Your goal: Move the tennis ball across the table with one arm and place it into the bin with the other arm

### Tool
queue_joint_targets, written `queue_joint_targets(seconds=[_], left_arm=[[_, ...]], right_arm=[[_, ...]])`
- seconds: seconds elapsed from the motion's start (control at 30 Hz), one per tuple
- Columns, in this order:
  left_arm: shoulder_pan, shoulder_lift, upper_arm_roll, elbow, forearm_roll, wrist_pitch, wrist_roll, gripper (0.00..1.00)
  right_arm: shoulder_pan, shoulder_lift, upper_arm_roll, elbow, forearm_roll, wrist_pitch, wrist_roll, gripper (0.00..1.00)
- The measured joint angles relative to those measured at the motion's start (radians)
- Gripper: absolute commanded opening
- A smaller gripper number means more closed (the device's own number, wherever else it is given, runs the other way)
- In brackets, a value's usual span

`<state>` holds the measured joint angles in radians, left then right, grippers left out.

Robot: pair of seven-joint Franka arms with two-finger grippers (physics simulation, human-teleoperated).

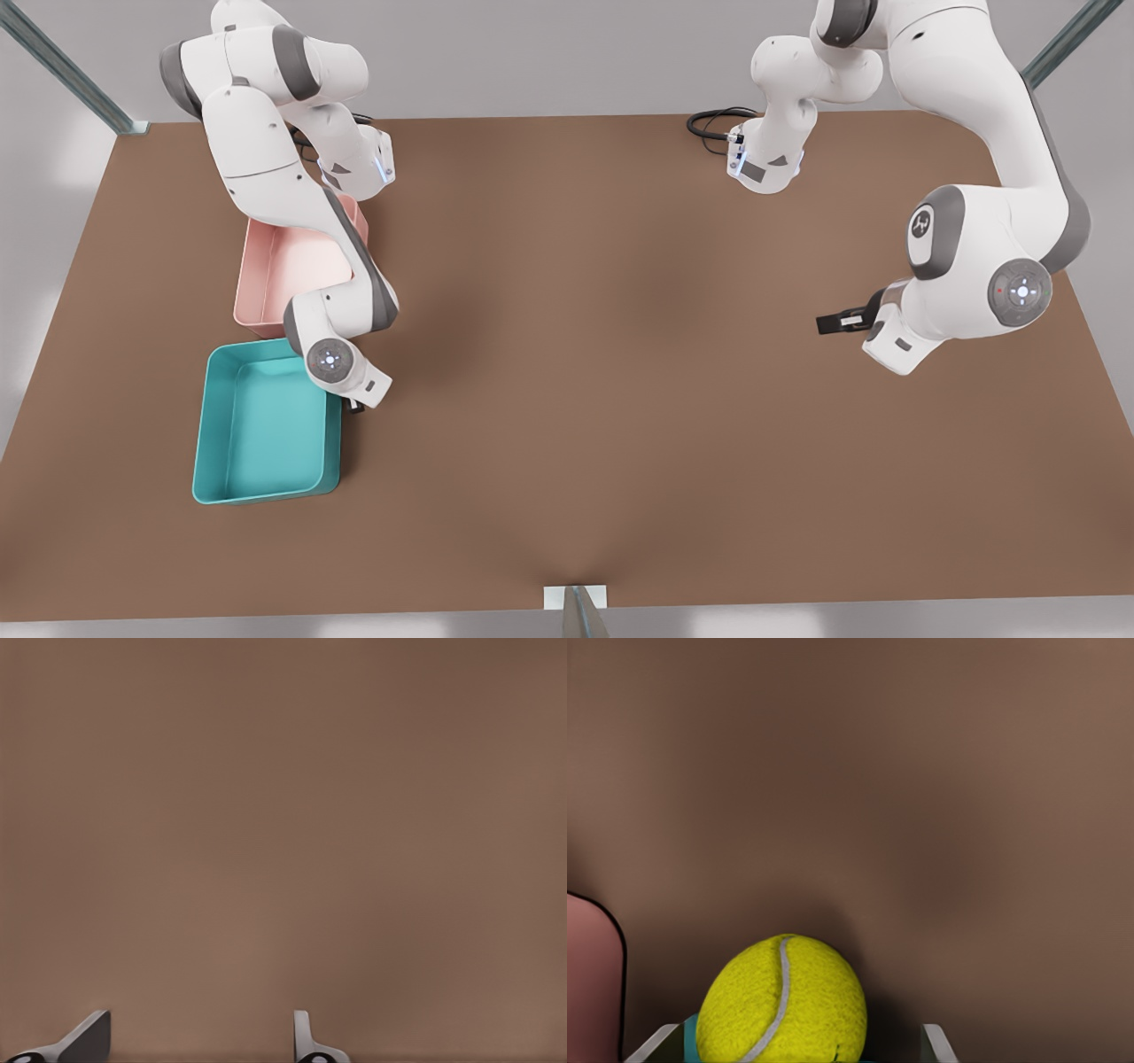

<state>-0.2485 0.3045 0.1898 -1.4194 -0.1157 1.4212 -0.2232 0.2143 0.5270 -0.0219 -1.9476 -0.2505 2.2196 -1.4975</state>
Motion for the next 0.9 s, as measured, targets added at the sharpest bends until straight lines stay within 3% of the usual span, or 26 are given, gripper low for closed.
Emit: queue_joint_targets(seconds=[0.73, 0.8, 0.83, 0.9], left_arm=[[0.003, -0.007, -0.013, 0.003, 0.002, -0.034, -0.022, 1.00], [0.002, -0.007, -0.014, 0.004, 0.002, -0.037, -0.023, 1.00], [0.001, -0.006, -0.014, 0.004, 0.002, -0.038, -0.023, 1.00], [0.000, -0.006, -0.015, 0.005, 0.002, -0.041, -0.024, 1.00]], right_arm=[[0.004, 0.047, -0.031, -0.015, 0.003, 0.129, -0.130, 0.98], [0.003, 0.050, -0.033, -0.015, 0.003, 0.138, -0.135, 0.90], [0.004, 0.051, -0.033, -0.015, 0.003, 0.141, -0.138, 0.75], [0.003, 0.052, -0.033, -0.015, 0.003, 0.146, -0.142, 0.61]])
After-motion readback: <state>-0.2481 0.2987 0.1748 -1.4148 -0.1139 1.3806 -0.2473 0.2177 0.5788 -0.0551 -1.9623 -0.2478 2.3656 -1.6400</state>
